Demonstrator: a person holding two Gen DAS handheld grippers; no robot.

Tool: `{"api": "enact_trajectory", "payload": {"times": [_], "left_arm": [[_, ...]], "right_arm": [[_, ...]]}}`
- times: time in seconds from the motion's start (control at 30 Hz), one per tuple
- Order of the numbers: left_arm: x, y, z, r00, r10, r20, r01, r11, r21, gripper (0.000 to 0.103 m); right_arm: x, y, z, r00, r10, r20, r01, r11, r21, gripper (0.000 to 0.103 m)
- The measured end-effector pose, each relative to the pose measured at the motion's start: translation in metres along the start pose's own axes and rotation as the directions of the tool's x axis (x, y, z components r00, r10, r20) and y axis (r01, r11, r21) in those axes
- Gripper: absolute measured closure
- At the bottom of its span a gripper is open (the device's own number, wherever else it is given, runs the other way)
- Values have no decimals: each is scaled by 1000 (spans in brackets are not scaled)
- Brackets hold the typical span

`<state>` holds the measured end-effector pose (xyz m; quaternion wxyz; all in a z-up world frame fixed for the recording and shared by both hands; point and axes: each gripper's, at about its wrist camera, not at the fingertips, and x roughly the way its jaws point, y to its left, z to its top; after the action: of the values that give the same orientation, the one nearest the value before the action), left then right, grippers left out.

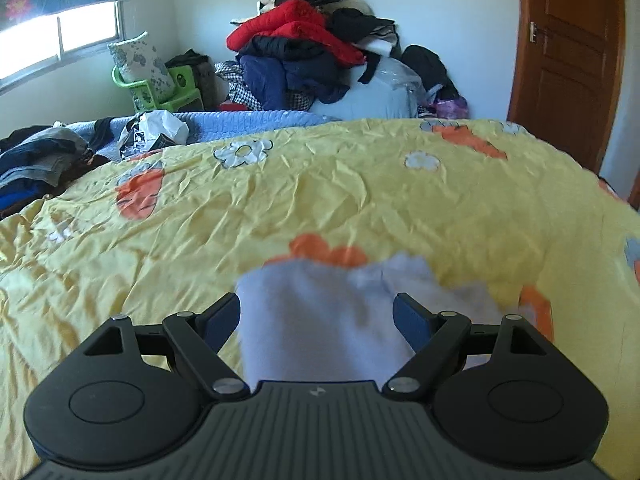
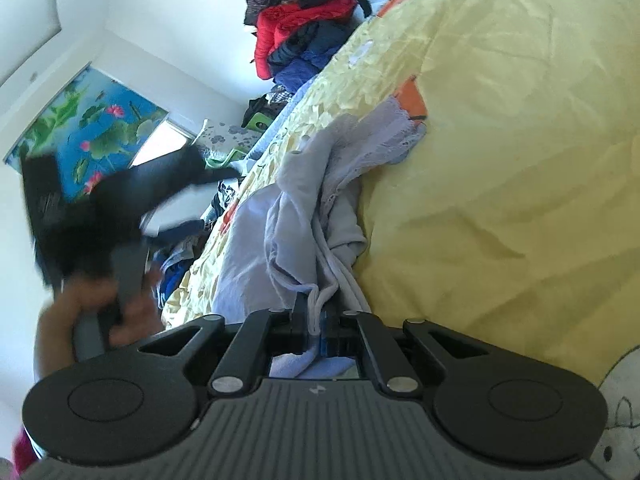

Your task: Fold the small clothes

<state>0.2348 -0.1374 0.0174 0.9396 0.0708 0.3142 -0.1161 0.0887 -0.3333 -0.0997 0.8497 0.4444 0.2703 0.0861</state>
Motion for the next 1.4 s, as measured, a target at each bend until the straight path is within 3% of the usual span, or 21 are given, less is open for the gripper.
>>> {"api": "enact_trajectory", "payload": {"times": [0.1, 0.2, 0.27, 0.4, 0.5, 0.6, 0.67, 0.77, 0.8, 0.9, 1.2, 1.37, 1.4], "left_arm": [[-17, 4, -20, 1000, 0, 16, 0, 1000, 29, 19], [-34, 7, -36, 999, -18, 39, 16, 999, 36, 19], [-41, 8, -46, 999, -25, 46, 24, 999, 25, 19], [-45, 7, -61, 999, -43, 22, 44, 999, -9, 19], [-44, 7, -71, 999, -42, 3, 42, 999, -30, 19], [-43, 9, -80, 999, -40, -16, 39, 998, -54, 19], [-41, 9, -84, 999, -35, -31, 33, 998, -59, 19], [-40, 11, -89, 999, -35, -38, 32, 997, -70, 19], [-40, 12, -90, 998, -41, -39, 38, 996, -75, 19], [-40, 12, -93, 998, -39, -40, 36, 997, -72, 16], [-43, 22, -91, 999, -43, -24, 41, 996, -74, 14], [-38, 47, -86, 998, -53, -28, 49, 989, -141, 11], [-38, 52, -86, 998, -57, -32, 52, 986, -161, 11]], "right_arm": [[-2, -4, 1, 1000, 11, -15, -11, 1000, 14, 88], [-13, -1, 5, 1000, 0, -10, 0, 1000, -9, 79], [-25, 2, 6, 1000, -21, 11, 21, 999, -32, 65], [-38, 28, 8, 985, -133, 112, 154, 966, -206, 62], [-34, 61, 0, 965, -184, 187, 245, 887, -392, 62], [-18, 86, -5, 963, -179, 199, 260, 810, -526, 62], [-1, 97, -6, 953, -230, 196, 302, 747, -592, 60], [24, 97, -7, 891, -388, 234, 442, 629, -640, 53], [24, 95, -7, 885, -400, 240, 454, 621, -638, 53], [19, 86, -4, 891, -392, 230, 446, 662, -602, 52], [12, 75, -6, 893, -394, 217, 443, 690, -572, 42], [-8, 64, 5, 930, -326, 173, 368, 801, -472, 34], [-9, 64, 8, 933, -319, 169, 361, 808, -465, 34]]}}
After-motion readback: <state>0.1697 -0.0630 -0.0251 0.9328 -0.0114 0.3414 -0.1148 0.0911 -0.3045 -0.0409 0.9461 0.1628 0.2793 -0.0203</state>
